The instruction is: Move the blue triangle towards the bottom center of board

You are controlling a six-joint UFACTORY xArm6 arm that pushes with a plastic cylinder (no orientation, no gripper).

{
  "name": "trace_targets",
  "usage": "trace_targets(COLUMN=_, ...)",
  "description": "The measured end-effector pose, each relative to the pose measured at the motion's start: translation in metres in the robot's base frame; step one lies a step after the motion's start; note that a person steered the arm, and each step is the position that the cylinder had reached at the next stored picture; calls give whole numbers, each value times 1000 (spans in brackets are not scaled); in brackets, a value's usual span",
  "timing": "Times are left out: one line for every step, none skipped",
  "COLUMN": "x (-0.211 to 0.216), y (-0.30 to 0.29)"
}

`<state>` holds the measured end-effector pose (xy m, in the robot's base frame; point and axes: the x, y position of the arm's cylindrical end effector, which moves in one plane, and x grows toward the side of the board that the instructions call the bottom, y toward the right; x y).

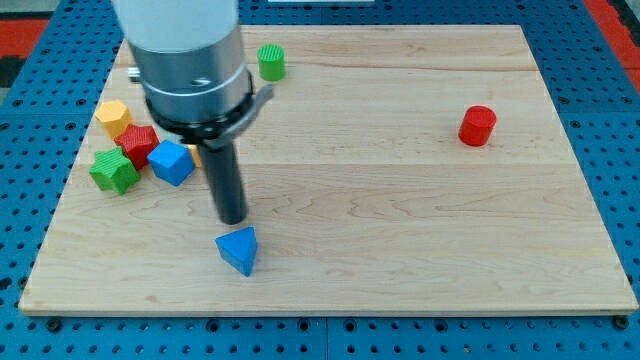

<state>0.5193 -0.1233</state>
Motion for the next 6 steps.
trace_targets(x=32, y=-60)
trace_targets(x=43, y=6)
trace_targets(x=18, y=59)
trace_targets(x=29, y=68)
trace_targets(x=77, y=65)
trace_targets(x=32, y=86)
